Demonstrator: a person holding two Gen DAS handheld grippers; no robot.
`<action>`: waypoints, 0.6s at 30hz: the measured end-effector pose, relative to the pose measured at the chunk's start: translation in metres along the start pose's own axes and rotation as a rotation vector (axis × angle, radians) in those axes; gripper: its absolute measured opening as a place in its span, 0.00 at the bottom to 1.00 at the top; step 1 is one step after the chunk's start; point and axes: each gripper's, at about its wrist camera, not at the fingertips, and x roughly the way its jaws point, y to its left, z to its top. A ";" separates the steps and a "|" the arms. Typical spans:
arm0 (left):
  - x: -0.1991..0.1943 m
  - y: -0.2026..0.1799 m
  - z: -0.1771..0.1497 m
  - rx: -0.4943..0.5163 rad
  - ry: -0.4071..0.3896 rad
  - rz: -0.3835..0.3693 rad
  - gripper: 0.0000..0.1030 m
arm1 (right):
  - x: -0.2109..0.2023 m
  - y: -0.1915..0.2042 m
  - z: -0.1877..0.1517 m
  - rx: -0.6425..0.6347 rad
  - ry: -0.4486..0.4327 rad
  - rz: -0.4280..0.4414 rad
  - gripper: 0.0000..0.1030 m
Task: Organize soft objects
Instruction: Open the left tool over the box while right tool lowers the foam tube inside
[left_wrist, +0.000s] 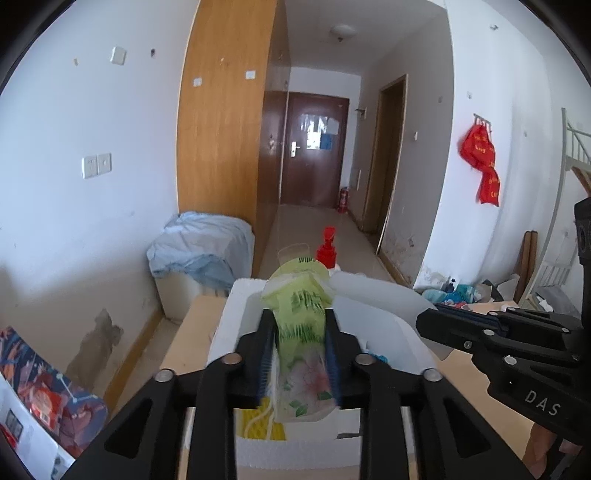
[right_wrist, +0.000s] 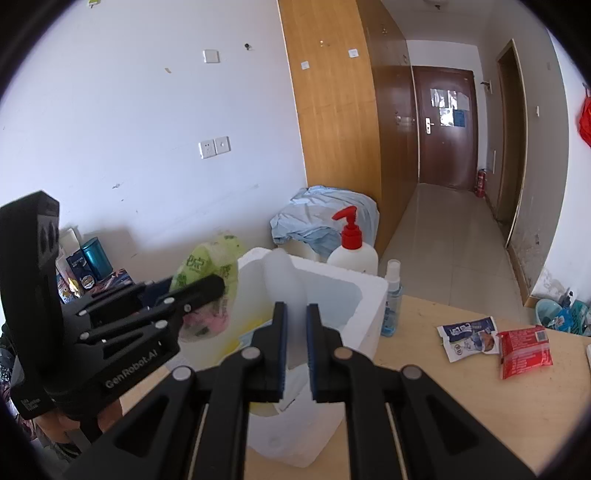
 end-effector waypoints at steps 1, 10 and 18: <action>0.000 0.001 0.000 0.002 0.000 0.005 0.54 | 0.000 0.000 0.000 -0.002 0.000 -0.002 0.12; -0.009 0.011 -0.001 -0.029 -0.042 0.039 0.75 | 0.002 -0.002 0.000 -0.001 -0.003 -0.008 0.12; -0.007 0.007 -0.002 -0.022 -0.039 0.059 0.76 | 0.009 0.000 -0.002 -0.009 0.008 0.000 0.12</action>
